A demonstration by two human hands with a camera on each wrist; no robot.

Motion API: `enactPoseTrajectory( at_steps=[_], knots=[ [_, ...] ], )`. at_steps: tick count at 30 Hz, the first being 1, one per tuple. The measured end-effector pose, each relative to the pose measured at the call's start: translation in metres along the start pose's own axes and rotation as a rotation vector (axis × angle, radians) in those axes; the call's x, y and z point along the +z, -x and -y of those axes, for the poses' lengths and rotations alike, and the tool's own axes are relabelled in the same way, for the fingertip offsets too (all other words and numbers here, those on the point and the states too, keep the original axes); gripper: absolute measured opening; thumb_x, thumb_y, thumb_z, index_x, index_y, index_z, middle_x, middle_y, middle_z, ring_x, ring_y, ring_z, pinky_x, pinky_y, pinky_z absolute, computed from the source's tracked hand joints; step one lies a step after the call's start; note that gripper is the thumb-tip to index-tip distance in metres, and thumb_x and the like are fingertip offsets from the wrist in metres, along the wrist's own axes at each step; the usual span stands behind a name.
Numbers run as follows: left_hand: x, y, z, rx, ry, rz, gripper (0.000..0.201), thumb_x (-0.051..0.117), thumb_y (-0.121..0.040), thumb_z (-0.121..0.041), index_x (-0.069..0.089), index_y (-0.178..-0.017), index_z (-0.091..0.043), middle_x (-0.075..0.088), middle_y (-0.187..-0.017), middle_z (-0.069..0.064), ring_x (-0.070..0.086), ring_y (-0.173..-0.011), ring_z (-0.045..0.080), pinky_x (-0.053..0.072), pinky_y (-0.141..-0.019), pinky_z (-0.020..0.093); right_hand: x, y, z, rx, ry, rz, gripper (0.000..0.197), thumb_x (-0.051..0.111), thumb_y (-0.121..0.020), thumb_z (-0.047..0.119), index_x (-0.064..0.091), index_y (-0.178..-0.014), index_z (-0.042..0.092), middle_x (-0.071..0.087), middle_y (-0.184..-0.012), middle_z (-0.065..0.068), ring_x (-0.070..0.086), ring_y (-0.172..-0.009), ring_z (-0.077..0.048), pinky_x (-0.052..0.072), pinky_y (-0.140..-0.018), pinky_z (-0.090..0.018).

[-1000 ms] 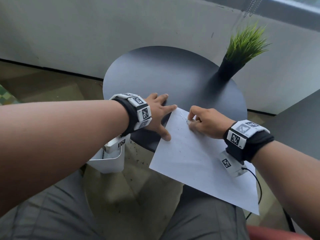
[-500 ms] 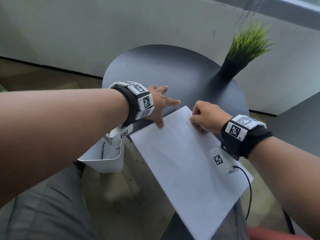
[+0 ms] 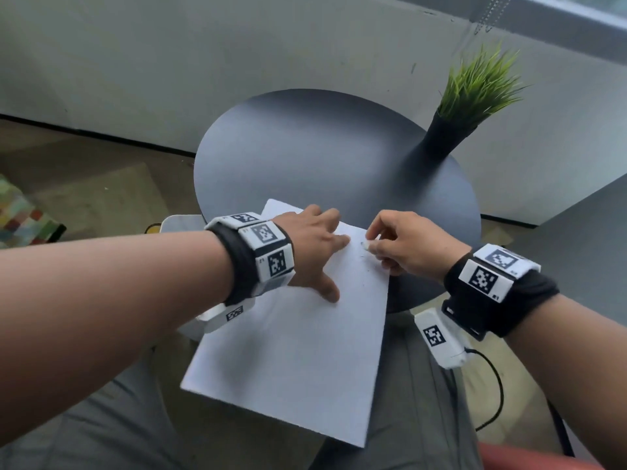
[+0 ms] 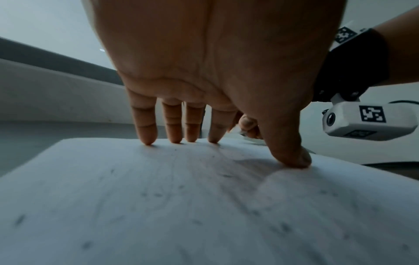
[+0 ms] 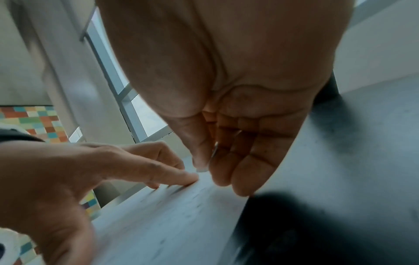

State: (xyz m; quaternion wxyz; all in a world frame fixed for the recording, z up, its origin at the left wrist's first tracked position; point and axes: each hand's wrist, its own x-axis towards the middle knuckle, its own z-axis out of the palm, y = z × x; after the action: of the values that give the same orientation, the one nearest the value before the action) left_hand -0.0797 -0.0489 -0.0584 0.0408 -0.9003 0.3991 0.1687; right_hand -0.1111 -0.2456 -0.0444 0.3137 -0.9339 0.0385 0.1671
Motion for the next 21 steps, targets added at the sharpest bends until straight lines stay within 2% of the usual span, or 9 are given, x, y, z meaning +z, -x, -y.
enactPoseTrajectory(
  at_steps=[3, 6, 9, 12, 15, 17, 21],
  knots=[
    [0.001, -0.004, 0.006, 0.019, 0.044, 0.014, 0.098, 0.065, -0.068, -0.079, 0.037, -0.146, -0.027, 0.031, -0.139, -0.004, 0.034, -0.126, 0.022, 0.047, -0.098, 0.042, -0.004, -0.011, -0.001, -0.050, 0.085, -0.051, 0.011, 0.066, -0.090, 0.026, 0.060, -0.090, 0.016, 0.070, -0.076, -0.003, 0.069, -0.064, -0.018, 0.060, -0.061, -0.033],
    [0.003, -0.006, 0.006, -0.004, 0.046, -0.014, 0.103, 0.059, -0.062, -0.088, 0.038, -0.142, -0.027, 0.034, -0.133, -0.005, 0.035, -0.119, 0.021, 0.047, -0.094, 0.042, 0.001, -0.020, -0.004, -0.070, 0.256, -0.067, 0.010, 0.062, -0.090, 0.031, 0.058, -0.090, 0.022, 0.066, -0.082, 0.006, 0.064, -0.076, -0.016, 0.054, -0.069, -0.032],
    [0.003, -0.009, 0.005, -0.011, -0.027, -0.035, 0.107, 0.055, -0.054, -0.095, 0.039, -0.140, -0.033, 0.035, -0.126, -0.005, 0.036, -0.112, 0.021, 0.045, -0.091, 0.042, 0.006, -0.023, -0.004, -0.046, 0.334, -0.069, 0.012, 0.056, -0.091, 0.035, 0.055, -0.092, 0.023, 0.063, -0.089, 0.002, 0.059, -0.086, -0.020, 0.050, -0.074, -0.035],
    [0.004, -0.013, 0.006, -0.021, -0.041, -0.035, 0.111, 0.055, -0.052, -0.096, 0.034, -0.143, -0.038, 0.035, -0.127, -0.002, 0.036, -0.116, 0.023, 0.044, -0.092, 0.043, 0.010, -0.019, -0.001, -0.059, 0.350, -0.077, 0.010, 0.052, -0.090, 0.031, 0.053, -0.091, 0.022, 0.062, -0.088, -0.002, 0.057, -0.084, -0.024, 0.051, -0.073, -0.037],
    [0.003, -0.013, 0.006, -0.019, -0.034, -0.039, 0.106, 0.055, -0.051, -0.097, 0.035, -0.139, -0.043, 0.035, -0.127, -0.002, 0.036, -0.116, 0.024, 0.044, -0.092, 0.045, 0.024, -0.003, 0.006, -0.273, 0.382, 0.043, 0.005, 0.053, -0.087, 0.025, 0.053, -0.089, 0.021, 0.061, -0.081, -0.001, 0.056, -0.075, -0.025, 0.049, -0.068, -0.036],
    [0.003, -0.013, 0.007, -0.019, -0.034, -0.033, 0.106, 0.054, -0.050, -0.097, 0.034, -0.140, -0.044, 0.035, -0.127, -0.002, 0.036, -0.116, 0.024, 0.044, -0.092, 0.045, 0.023, 0.000, 0.007, -0.339, 0.413, 0.119, 0.005, 0.054, -0.087, 0.024, 0.056, -0.092, 0.022, 0.061, -0.079, 0.002, 0.055, -0.073, -0.023, 0.048, -0.068, -0.034],
    [0.003, -0.015, 0.009, -0.024, -0.037, -0.020, 0.114, 0.056, -0.052, -0.096, 0.027, -0.148, -0.043, 0.033, -0.131, -0.001, 0.035, -0.120, 0.024, 0.043, -0.094, 0.045, 0.006, -0.021, -0.004, -0.091, 0.392, -0.078, 0.012, 0.052, -0.090, 0.035, 0.052, -0.091, 0.023, 0.062, -0.087, -0.005, 0.059, -0.082, -0.027, 0.052, -0.072, -0.039]
  ],
)
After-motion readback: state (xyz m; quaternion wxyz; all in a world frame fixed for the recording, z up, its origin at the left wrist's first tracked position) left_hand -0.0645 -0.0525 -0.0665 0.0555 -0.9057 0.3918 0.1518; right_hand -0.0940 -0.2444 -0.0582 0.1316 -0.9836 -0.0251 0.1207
